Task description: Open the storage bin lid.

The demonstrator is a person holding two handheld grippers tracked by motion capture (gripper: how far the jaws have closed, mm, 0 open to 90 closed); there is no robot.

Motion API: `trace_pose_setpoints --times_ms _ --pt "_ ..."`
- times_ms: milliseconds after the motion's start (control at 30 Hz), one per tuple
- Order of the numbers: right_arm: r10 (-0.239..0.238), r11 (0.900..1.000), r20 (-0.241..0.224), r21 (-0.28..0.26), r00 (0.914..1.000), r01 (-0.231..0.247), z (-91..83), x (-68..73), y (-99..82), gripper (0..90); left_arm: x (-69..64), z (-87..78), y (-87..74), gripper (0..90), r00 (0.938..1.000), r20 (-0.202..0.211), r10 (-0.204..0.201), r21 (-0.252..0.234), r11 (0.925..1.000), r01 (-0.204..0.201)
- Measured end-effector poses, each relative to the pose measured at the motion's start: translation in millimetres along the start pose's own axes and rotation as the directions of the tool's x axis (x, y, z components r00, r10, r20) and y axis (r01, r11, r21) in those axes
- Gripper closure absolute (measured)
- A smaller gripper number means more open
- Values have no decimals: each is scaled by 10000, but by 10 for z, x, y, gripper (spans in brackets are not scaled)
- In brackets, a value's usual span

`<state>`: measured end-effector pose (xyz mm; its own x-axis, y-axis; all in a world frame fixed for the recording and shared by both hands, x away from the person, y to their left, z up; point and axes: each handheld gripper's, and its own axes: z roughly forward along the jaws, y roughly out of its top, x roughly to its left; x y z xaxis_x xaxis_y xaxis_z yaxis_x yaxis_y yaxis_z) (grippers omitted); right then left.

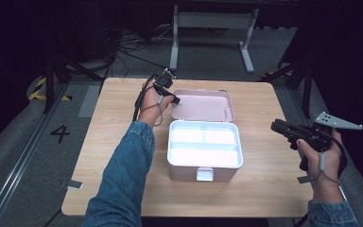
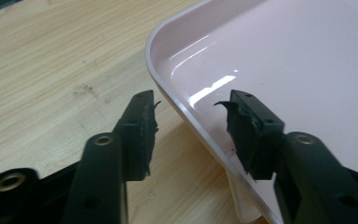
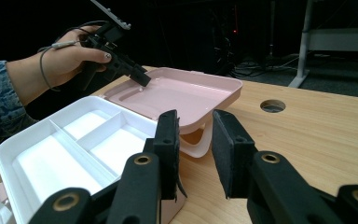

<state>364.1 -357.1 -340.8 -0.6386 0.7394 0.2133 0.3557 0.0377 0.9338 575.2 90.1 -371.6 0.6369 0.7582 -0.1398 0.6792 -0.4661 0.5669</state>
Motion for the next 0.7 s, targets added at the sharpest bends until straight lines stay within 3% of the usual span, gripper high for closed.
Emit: trace_pose_setpoints --times_ms 400,600,700 --pt "-5 10000 -52 52 10000 6 36 13 1 718 -150 -399 -18 458 9983 185 558 -930 9942 -539" --pt "29 9999 -116 123 9999 -27 71 19 -4 674 -341 -842 -137 438 9928 571 1057 -1796 9792 -939" --pt "11 9999 -116 121 9999 -10 84 8 12 661 -403 -1011 -216 437 9901 602 1267 -1997 9734 -1124"
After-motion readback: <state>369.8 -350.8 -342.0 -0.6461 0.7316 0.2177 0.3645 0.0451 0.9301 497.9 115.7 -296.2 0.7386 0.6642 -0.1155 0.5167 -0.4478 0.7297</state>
